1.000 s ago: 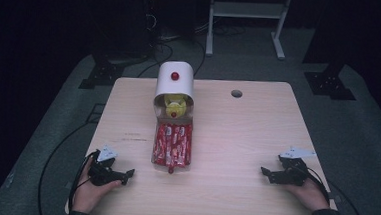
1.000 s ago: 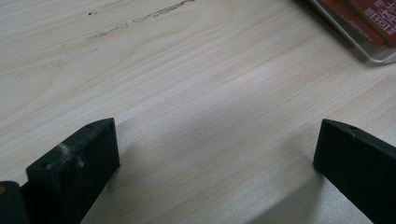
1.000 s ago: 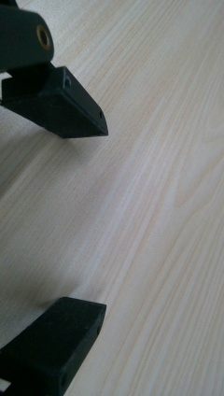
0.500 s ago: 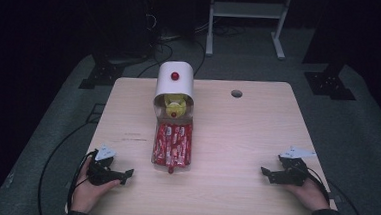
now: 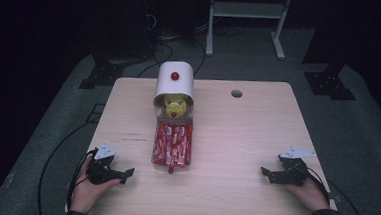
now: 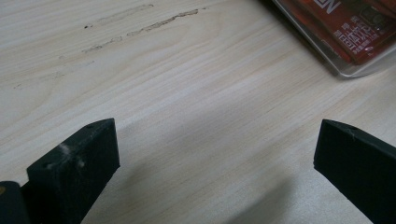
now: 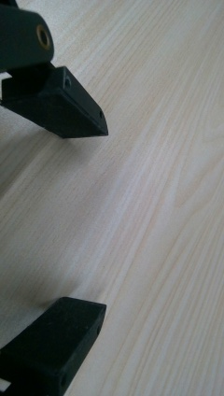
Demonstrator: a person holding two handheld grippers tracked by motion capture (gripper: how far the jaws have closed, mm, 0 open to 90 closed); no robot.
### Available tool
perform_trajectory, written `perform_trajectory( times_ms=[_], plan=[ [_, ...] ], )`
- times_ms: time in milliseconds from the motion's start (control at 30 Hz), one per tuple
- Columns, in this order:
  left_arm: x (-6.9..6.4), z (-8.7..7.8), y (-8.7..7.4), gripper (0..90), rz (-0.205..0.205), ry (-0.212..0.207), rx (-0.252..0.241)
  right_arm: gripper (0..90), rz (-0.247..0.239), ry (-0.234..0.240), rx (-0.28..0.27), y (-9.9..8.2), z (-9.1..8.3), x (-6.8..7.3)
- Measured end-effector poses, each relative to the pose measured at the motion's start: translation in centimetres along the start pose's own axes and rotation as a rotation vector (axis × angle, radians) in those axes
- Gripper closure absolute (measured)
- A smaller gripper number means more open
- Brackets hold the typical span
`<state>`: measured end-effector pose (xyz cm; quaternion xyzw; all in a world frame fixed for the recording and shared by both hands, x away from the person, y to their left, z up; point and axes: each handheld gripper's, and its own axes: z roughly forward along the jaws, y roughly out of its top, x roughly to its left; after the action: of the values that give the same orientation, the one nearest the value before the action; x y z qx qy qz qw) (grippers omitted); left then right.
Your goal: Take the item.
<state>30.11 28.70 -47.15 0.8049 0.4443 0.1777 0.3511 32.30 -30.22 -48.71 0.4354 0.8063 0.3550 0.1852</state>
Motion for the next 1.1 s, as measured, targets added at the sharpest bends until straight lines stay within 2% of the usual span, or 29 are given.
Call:
perform_trajectory(
  times_ms=[300, 833, 1100],
  plan=[
    [0.1, -0.2, 0.4, 1.4, -0.002, -0.008, -0.009, 11.5, 0.000, 0.000, 0.000, 0.0, 0.0, 0.0],
    [0.2, -0.7, 1.6, 1.4, -0.030, -0.036, -0.036, 11.5, 0.000, 0.000, 0.000, 0.0, 0.0, 0.0],
    [0.0, -0.8, 2.4, 1.5, -0.015, -0.042, -0.042, 11.5, -0.001, 0.000, 0.000, 0.0, 0.0, 0.0]
  ],
)
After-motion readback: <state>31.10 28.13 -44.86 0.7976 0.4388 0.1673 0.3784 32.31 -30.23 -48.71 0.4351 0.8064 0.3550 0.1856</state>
